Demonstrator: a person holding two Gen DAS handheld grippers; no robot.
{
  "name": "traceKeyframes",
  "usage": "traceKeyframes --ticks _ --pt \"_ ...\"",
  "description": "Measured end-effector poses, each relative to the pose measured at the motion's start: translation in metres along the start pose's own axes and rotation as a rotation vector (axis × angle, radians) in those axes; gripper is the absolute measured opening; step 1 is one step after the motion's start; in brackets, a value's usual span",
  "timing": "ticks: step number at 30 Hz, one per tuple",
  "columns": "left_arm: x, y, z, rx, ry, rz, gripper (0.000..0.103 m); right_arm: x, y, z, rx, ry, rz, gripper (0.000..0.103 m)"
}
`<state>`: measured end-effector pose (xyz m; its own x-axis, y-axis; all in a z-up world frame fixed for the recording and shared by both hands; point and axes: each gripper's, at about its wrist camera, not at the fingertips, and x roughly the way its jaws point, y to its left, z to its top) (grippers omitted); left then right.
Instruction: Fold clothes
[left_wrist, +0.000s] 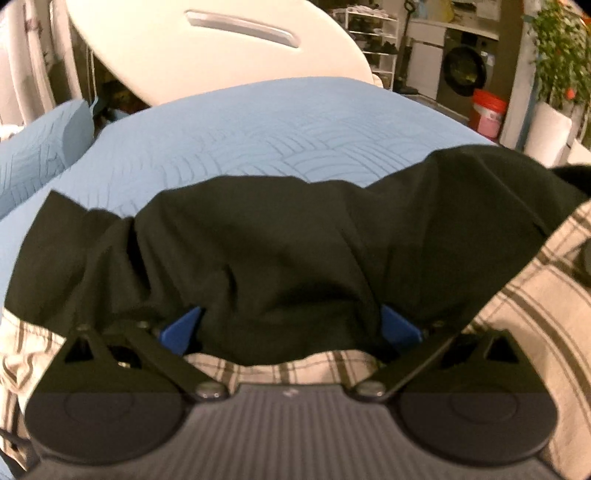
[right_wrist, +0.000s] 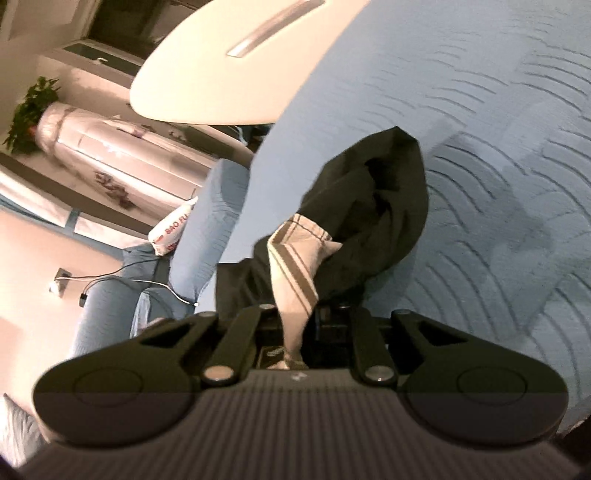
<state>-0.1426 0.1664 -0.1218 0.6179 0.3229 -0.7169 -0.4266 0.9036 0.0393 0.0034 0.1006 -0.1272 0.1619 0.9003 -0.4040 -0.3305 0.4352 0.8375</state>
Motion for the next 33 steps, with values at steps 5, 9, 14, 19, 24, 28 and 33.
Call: traceKeyframes --ticks 5,9,14,19,24,28,33 --pt "-0.02 0.027 0.007 -0.035 0.018 -0.011 0.103 0.003 0.011 -0.002 -0.071 -0.019 -0.047 0.013" --pt "-0.01 0.031 0.0 0.001 0.049 -0.031 0.103 0.004 0.008 0.001 -0.041 -0.037 -0.075 0.013" --pt "-0.032 0.054 0.007 -0.098 0.05 -0.127 0.099 0.013 0.032 -0.005 -0.084 -0.063 -0.101 0.013" --pt "-0.095 0.12 -0.004 -0.33 -0.05 -0.202 0.102 0.022 0.08 -0.002 -0.223 -0.113 -0.128 0.013" --pt "-0.156 0.202 -0.028 -0.606 -0.181 -0.077 0.103 0.07 0.175 -0.023 -0.571 -0.113 -0.134 0.013" --pt "-0.175 0.245 -0.026 -0.642 -0.23 0.024 0.103 0.17 0.249 -0.085 -0.839 0.048 -0.07 0.013" --pt "-0.164 0.259 0.001 -0.588 -0.162 -0.019 0.103 0.282 0.245 -0.162 -1.036 0.201 -0.222 0.017"
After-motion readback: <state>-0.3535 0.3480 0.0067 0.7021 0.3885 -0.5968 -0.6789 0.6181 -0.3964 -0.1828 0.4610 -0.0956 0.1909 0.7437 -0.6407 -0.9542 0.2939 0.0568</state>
